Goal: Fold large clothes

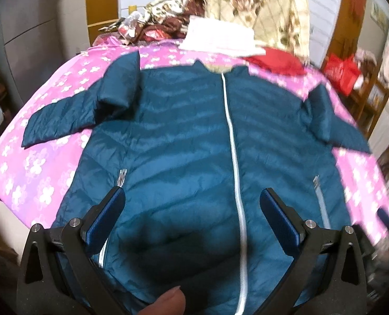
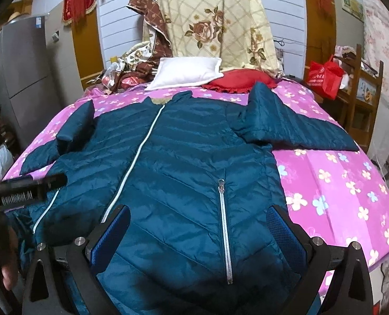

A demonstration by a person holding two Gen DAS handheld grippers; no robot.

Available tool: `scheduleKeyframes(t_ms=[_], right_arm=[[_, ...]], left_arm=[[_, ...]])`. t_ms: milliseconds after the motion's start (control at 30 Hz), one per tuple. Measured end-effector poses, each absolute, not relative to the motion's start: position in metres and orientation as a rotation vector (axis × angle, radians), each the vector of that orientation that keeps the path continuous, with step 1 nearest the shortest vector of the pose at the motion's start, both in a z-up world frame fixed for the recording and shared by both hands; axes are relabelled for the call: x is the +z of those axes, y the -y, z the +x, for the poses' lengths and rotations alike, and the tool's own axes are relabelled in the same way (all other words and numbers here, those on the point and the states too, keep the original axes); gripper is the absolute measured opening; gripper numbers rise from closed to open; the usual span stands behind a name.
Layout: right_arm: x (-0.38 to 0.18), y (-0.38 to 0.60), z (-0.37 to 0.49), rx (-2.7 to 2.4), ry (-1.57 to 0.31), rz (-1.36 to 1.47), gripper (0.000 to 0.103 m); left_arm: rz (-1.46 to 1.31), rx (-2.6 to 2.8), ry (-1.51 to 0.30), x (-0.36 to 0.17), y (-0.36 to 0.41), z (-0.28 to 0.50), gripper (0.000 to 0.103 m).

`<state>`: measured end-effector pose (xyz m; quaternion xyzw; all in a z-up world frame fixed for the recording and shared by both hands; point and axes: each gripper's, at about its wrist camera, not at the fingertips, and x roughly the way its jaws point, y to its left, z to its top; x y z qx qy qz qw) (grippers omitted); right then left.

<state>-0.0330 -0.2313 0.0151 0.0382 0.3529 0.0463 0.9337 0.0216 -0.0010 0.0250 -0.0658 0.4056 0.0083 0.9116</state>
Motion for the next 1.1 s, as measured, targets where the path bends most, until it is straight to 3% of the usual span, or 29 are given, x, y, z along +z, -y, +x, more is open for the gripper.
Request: scheduleKeyframes(t_ms=[167, 733, 1100], right_arm=[[0.022, 0.235, -0.036, 0.086, -0.721, 0.08, 0.103], [0.033, 0.241, 0.028, 0.068, -0.705, 0.068, 0.103], [-0.008, 0.226, 0.138, 0.048, -0.763, -0.001, 0.103]], left_arm=[[-0.118, -0.022, -0.712, 0.05, 0.003, 0.02, 0.103], [-0.091, 0.017, -0.81, 0.016, -0.031, 0.106, 0.102], [-0.058, 0.05, -0.848, -0.056, -0.023, 0.165, 0.102]])
